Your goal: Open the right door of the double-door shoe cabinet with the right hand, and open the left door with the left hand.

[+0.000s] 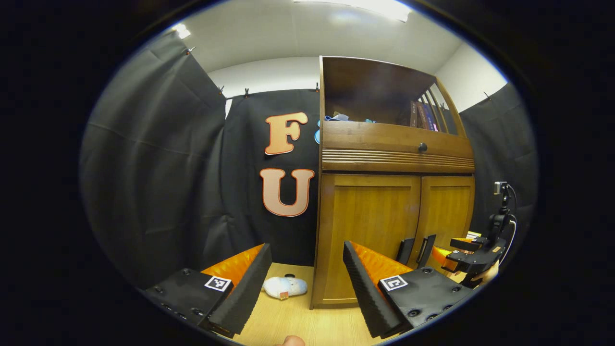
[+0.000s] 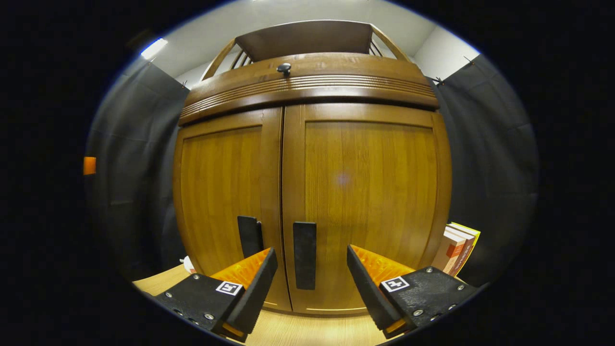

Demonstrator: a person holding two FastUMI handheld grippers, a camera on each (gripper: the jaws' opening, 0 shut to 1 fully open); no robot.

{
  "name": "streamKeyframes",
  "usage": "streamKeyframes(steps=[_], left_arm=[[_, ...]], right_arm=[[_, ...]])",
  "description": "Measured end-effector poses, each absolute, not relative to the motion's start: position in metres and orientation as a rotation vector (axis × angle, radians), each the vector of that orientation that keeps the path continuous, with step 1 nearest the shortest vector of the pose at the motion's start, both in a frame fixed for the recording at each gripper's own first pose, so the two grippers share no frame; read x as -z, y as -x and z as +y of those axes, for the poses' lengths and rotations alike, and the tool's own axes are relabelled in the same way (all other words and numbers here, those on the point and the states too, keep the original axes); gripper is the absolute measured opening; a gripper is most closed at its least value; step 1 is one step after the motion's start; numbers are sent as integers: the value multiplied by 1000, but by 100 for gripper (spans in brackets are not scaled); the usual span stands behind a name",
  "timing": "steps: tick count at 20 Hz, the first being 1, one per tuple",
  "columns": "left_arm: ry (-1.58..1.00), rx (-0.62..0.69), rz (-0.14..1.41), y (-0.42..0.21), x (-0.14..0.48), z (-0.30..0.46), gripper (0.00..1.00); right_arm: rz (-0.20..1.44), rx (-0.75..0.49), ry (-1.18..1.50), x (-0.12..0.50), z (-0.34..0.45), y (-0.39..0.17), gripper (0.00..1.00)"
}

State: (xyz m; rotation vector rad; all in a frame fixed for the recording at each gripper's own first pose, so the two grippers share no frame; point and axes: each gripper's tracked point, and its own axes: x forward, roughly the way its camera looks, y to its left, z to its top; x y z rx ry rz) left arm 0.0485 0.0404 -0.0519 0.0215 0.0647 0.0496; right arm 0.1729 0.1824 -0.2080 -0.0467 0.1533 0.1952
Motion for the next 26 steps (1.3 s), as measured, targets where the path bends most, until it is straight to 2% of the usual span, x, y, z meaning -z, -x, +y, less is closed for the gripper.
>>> streamKeyframes(steps=[2,3,4,5,6,7,9,10,12,13,14,17,18,21,22,23,24,25,26], left_arm=[[-28,-49,64,-51,54,41,96],[-28,-47,65,-52,55,40,96],[-28,-46,64,-53,57,39,96],[-27,-44,63,-53,56,39,96],[-25,-42,61,-52,56,38,94],[-24,-39,60,-53,56,38,96],[-27,-35,61,-53,57,37,94],[-32,-40,63,-54,57,39,97],[-39,-55,64,-53,58,44,94],[-37,-59,64,-52,58,45,96],[-35,-59,63,-53,58,45,96],[-32,-65,65,-50,58,46,94],[-31,-68,65,-49,58,47,96],[-27,-71,68,-46,58,43,94],[-25,-68,69,-45,59,40,96],[-21,-60,70,-42,59,36,96],[-17,-52,70,-40,58,32,97],[-15,-46,69,-38,58,28,97],[-14,-42,69,-34,58,26,94]], right_arm=[[163,-187,46,218,183,-183,84],[170,-184,43,223,184,-189,89],[177,-184,37,228,186,-194,79],[188,-183,28,233,187,-199,78],[198,-182,21,239,188,-202,68],[209,-183,16,244,190,-206,73],[216,-185,12,250,192,-212,70],[218,-185,7,253,193,-215,69],[226,-189,-4,257,198,-218,58],[230,-190,-6,260,200,-219,53],[235,-181,-4,260,197,-218,39],[237,-190,-3,260,197,-215,34],[240,-196,-5,261,196,-211,33],[238,-231,-5,258,193,-192,31],[236,-240,-2,256,190,-183,30],[236,-248,1,254,188,-175,24],[234,-253,0,252,184,-166,34],[232,-256,-5,251,180,-157,29],[229,-256,-7,249,176,-148,29]])
